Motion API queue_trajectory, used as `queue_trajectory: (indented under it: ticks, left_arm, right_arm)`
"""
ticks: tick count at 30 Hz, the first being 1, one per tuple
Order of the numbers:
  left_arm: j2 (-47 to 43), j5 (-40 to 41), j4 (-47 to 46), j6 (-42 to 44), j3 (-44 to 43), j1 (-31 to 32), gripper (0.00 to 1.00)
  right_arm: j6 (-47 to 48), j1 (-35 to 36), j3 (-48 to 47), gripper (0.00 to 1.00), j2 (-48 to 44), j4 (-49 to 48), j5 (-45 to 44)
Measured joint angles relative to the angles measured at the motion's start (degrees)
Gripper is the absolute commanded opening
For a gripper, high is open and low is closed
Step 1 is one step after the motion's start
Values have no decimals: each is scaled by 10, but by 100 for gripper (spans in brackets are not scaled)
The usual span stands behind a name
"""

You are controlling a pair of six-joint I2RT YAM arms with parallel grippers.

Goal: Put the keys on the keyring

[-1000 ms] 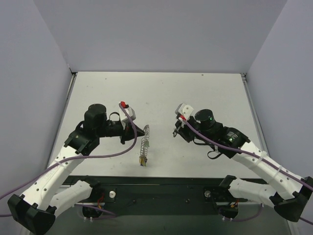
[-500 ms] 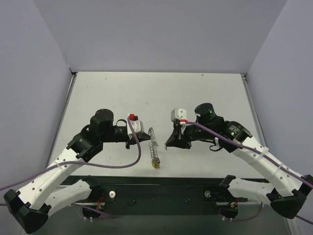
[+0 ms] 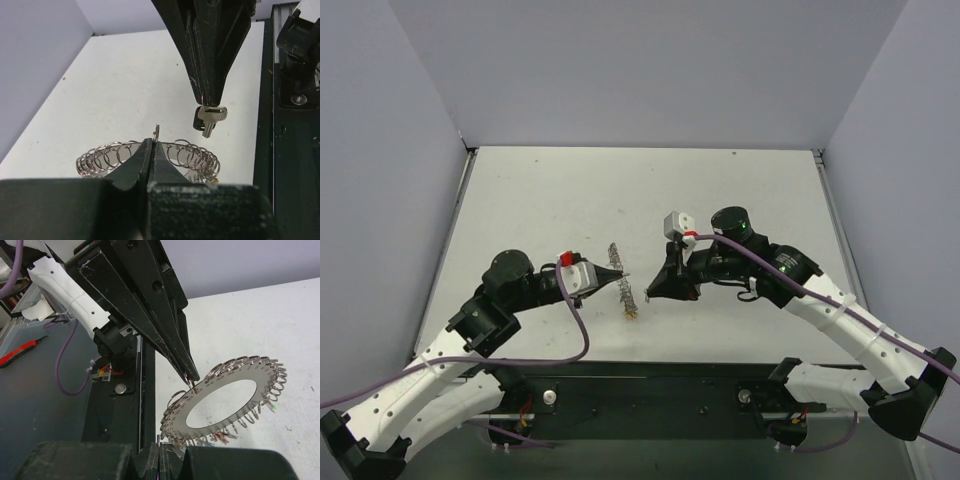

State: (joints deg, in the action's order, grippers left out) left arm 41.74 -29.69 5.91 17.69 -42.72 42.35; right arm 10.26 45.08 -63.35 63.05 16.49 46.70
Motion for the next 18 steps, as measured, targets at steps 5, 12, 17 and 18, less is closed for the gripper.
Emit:
queue_trajectory:
  ticks: [5, 12, 17, 18]
  left_arm:
    - [-23, 2, -54, -23, 29, 0, 0]
    - [-53, -6, -146, -82, 76, 0, 0]
    - [-65, -20, -203, -115, 102, 0, 0]
    - [-66, -23, -212, -121, 105, 0, 0]
  right_arm:
    - [-2, 8, 0, 0, 0, -17, 3]
    - [1, 11, -3, 0, 1, -24, 3]
    - [2, 11, -22, 0, 3, -26, 7]
    - [2, 11, -26, 0, 3, -26, 8]
